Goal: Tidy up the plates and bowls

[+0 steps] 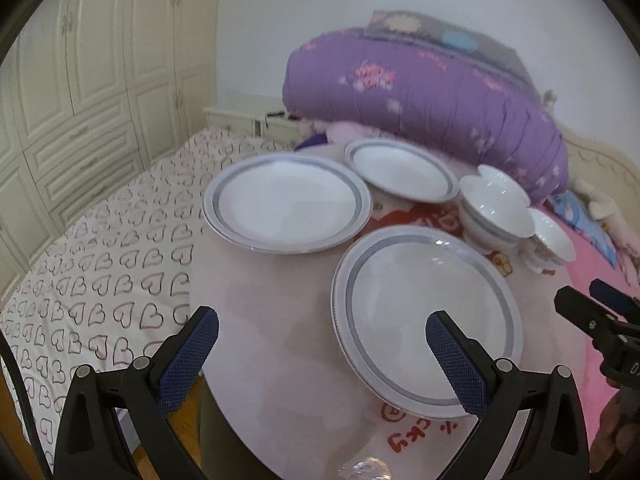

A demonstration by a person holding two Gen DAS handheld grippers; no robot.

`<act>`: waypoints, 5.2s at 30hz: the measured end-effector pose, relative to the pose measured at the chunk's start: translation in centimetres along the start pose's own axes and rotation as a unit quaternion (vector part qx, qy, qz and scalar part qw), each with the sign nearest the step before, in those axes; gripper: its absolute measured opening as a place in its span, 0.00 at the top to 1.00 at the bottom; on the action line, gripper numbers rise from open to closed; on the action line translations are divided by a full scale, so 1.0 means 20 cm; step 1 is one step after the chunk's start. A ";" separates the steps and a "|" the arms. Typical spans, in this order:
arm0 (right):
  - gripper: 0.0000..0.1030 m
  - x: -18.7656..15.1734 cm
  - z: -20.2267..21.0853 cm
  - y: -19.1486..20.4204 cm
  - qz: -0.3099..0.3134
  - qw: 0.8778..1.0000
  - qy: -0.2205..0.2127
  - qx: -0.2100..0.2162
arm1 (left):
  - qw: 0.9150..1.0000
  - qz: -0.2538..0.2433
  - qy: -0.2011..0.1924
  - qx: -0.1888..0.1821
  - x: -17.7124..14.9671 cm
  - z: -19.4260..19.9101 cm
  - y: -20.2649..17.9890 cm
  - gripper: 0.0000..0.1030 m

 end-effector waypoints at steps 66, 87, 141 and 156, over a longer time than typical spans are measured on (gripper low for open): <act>0.76 -0.11 -0.41 0.06 -0.076 0.982 0.148 0.085 | 0.988 0.055 0.137 -0.045 0.23 -0.54 0.12 0.80; 0.77 -0.22 -0.36 0.33 -0.028 0.981 0.163 0.100 | 0.987 0.073 0.139 -0.014 0.09 -0.26 0.30 0.78; 0.00 0.43 -0.14 0.30 -0.026 0.996 -0.033 0.078 | 0.998 0.040 -0.046 0.019 0.48 0.09 0.32 0.01; 0.00 0.56 -0.34 0.41 -0.020 0.996 -0.010 0.087 | 0.997 0.067 -0.040 0.021 0.64 -0.16 0.56 0.01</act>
Point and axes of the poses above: each gripper's, at about its wrist camera, not at the fingertips, and z roughly against the way its jaws point, y to its left, x to its top, the point moved 7 cm from there along -z, roughly the way its jaws point
